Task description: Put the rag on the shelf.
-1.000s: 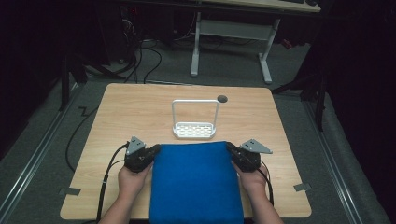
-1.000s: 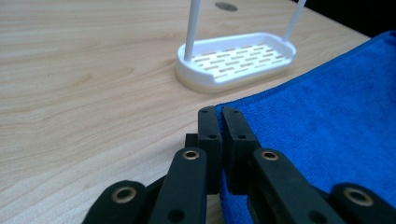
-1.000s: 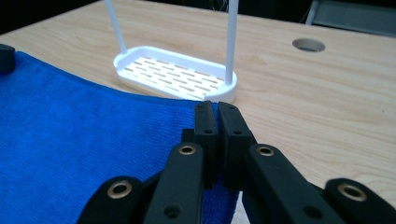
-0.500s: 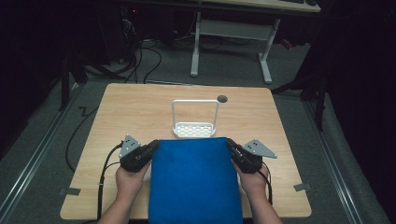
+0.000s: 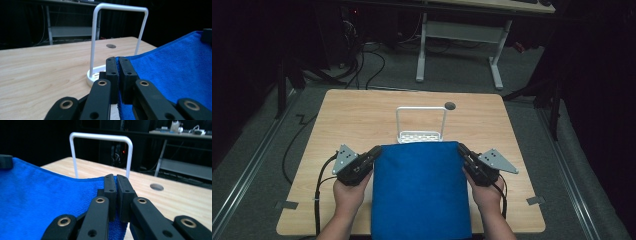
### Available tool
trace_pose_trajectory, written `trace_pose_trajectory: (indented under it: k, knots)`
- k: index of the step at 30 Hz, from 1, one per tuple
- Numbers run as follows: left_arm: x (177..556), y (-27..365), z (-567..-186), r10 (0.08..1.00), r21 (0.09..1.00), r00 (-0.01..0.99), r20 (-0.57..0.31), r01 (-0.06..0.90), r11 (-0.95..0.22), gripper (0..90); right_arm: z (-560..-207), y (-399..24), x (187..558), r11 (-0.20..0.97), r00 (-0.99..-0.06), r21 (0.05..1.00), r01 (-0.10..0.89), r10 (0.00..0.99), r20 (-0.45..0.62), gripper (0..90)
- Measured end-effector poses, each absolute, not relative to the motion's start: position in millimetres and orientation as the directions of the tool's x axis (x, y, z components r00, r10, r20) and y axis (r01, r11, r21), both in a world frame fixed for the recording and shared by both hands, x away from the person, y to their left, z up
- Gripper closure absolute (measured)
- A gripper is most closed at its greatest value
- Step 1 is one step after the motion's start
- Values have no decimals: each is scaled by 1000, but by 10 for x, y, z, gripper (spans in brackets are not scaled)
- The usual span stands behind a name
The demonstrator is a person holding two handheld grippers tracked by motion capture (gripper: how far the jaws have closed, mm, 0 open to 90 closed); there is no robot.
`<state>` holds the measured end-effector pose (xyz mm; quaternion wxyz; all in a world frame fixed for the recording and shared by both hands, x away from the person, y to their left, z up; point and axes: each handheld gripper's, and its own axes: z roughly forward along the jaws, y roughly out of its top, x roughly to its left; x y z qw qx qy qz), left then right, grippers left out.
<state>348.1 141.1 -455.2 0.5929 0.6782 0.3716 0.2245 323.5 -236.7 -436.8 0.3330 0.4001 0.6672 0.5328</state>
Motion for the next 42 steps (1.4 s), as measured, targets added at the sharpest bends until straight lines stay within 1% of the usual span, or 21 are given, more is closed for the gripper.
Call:
trace_pose_trajectory:
  k: [4,9,12,25,32,36,42]
  knots:
    - [3445,1415,-4442,769,977,626,-131,214,-8,872,-4234,-2346,3170,108,-463,986,130,886,-36,879]
    - [3422,1416,-4262,772,986,627,-102,167,-5,873,-4058,-2326,3111,101,-465,992,80,884,-53,879]
    - [3417,1444,-4164,774,989,625,-99,146,8,874,-3957,-2327,3095,84,-459,995,53,887,-50,879]
    - [3496,1433,-3752,784,998,617,-64,50,42,877,-3594,-2311,3168,63,-454,998,-29,889,-70,879]
    - [3591,1401,-3561,781,999,622,-48,27,40,877,-3442,-2316,3247,52,-450,997,-49,890,-68,879]
    - [3689,1373,-3497,789,1000,614,-15,12,9,877,-3410,-2331,3301,59,-446,997,-57,892,-79,881]
    - [3836,1384,-3479,786,999,617,-45,43,24,877,-3414,-2379,3416,40,-443,998,-49,895,-57,881]
